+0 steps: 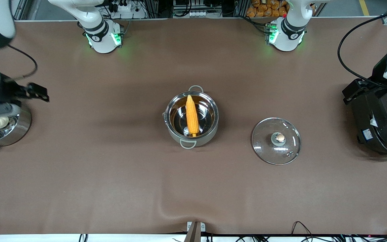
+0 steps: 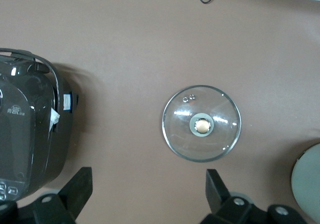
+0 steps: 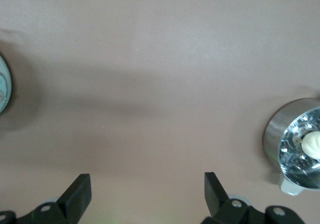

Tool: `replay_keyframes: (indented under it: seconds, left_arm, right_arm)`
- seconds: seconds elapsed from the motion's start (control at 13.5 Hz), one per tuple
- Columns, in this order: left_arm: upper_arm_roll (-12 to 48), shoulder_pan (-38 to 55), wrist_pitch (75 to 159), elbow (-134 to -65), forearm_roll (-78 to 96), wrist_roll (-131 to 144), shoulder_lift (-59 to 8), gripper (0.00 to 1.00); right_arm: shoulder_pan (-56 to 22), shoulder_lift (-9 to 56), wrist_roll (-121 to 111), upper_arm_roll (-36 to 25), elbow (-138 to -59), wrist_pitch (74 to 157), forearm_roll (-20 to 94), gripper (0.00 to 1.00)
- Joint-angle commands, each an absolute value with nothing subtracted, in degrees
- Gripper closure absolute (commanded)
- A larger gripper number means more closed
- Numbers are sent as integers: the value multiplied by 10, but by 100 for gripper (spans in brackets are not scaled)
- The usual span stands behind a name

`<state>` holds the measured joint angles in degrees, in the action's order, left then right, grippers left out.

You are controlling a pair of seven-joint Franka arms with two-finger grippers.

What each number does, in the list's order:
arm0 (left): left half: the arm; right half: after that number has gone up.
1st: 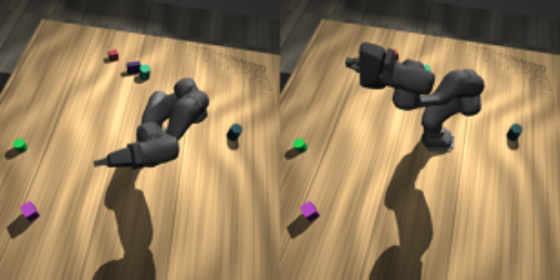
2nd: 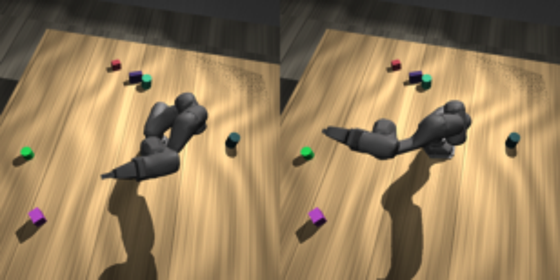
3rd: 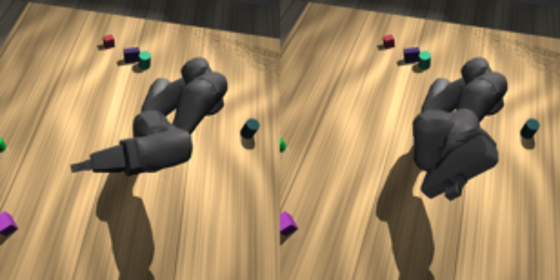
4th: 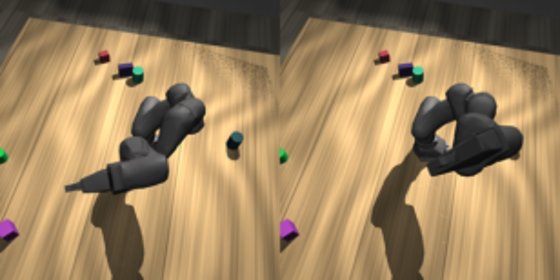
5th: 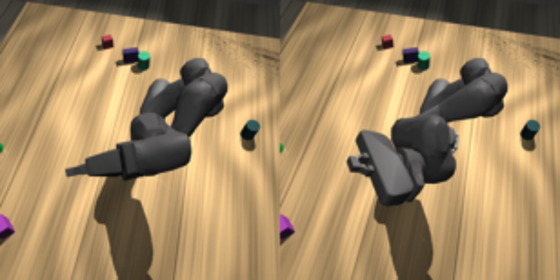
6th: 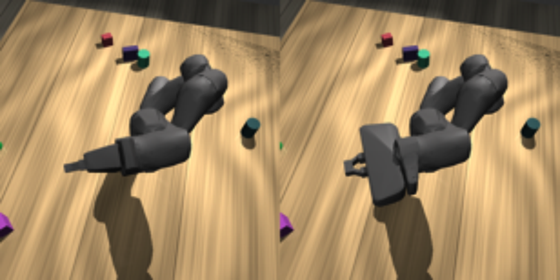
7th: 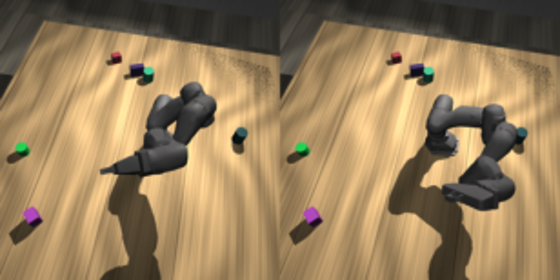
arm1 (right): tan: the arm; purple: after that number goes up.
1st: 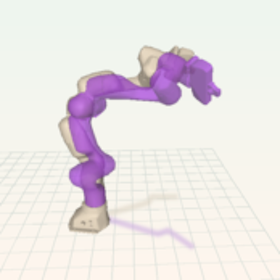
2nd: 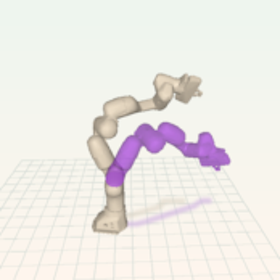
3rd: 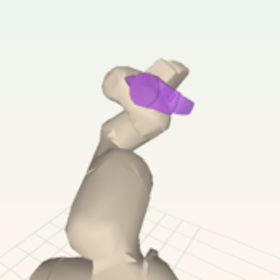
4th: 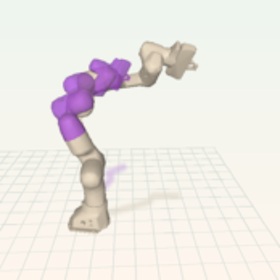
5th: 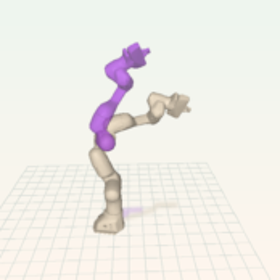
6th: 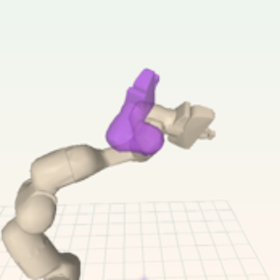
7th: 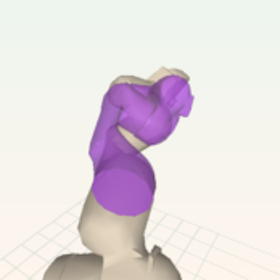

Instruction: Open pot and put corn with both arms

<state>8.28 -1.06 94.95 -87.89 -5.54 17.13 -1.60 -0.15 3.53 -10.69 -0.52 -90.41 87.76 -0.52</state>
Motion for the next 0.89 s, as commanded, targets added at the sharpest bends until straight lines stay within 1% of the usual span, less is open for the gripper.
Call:
replay_keyframes:
  seconds: [0.0, 0.3, 0.81]
  left_arm:
    - [76, -9, 918, -875, -19, 145, -9, 0]
    - [80, -9, 881, -875, -15, 103, -9, 0]
    - [83, -8, 866, -868, -15, 73, -7, 0]
  right_arm:
    - [7, -16, -105, 5, -932, 868, -4, 0]
    - [15, -27, -70, 5, -930, 867, 20, 0]
    - [32, -40, -61, 5, -926, 853, 20, 0]
